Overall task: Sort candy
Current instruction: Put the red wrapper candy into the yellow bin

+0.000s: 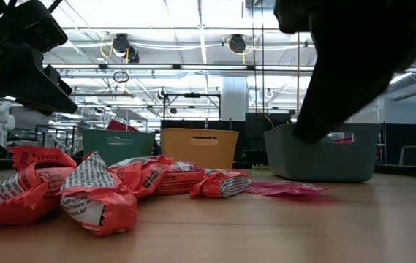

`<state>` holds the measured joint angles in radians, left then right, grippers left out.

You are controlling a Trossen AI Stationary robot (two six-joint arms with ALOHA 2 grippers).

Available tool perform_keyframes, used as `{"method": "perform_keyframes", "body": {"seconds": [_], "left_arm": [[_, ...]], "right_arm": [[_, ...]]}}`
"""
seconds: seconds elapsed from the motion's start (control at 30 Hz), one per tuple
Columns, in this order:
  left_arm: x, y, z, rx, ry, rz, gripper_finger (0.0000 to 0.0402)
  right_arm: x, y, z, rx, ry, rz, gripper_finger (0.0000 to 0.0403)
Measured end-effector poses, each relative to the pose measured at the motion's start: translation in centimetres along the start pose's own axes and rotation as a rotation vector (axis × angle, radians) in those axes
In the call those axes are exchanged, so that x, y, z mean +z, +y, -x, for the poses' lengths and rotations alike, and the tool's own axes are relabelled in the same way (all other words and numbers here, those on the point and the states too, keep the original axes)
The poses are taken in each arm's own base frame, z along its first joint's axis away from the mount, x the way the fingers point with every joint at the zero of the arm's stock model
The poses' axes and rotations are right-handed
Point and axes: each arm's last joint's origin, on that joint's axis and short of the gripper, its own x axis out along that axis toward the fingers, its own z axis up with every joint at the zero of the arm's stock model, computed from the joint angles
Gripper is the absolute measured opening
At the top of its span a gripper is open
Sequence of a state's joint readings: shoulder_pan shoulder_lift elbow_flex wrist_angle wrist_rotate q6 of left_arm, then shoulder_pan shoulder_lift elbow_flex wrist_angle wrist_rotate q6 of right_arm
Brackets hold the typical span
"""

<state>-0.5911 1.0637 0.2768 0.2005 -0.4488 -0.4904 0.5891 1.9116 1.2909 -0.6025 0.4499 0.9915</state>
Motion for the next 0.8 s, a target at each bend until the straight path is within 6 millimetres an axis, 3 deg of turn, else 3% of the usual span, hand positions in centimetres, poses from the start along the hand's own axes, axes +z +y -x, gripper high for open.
{"method": "perform_keyframes", "body": {"seconds": [0.27, 0.47, 0.57, 0.8], "left_arm": [[0.0, 0.0, 0.0, -0.001, 0.000, 0.000, 0.0028], [0.0, 0.0, 0.0, -0.001, 0.001, 0.000, 0.0028], [0.0, 0.0, 0.0, -0.001, 0.001, 0.000, 0.0028], [0.0, 0.0, 0.0, -0.002, 0.001, 0.000, 0.0028]], "right_arm": [[-3.2, 1.1, -3.7, -0.120, -0.063, -0.038, 0.0299], [-3.9, 1.5, -6.0, -0.141, -0.097, -0.072, 0.0288], [-4.0, 1.5, -6.2, -0.143, -0.095, -0.087, 0.0244], [-3.6, 1.4, -5.0, -0.123, -0.075, -0.075, 0.0063]]}}
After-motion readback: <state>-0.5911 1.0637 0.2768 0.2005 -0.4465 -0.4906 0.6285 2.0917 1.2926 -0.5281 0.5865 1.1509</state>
